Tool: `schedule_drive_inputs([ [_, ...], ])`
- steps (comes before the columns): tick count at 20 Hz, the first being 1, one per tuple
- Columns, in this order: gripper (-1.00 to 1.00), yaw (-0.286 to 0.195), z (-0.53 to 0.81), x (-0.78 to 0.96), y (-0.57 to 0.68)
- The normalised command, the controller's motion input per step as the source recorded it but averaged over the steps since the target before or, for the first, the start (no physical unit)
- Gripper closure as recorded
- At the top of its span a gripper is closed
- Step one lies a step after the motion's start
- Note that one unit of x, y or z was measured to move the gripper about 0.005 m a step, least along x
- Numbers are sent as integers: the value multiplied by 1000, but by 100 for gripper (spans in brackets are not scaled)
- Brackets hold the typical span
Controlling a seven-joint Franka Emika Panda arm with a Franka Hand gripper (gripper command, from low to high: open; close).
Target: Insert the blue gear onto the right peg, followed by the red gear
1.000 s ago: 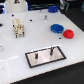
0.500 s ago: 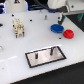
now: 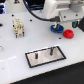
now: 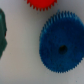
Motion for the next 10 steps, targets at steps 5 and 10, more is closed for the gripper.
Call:
schedule_drive_inputs([
  [5,-100,0,-35,-586,-149],
  [10,-100,0,-18,-534,-226],
])
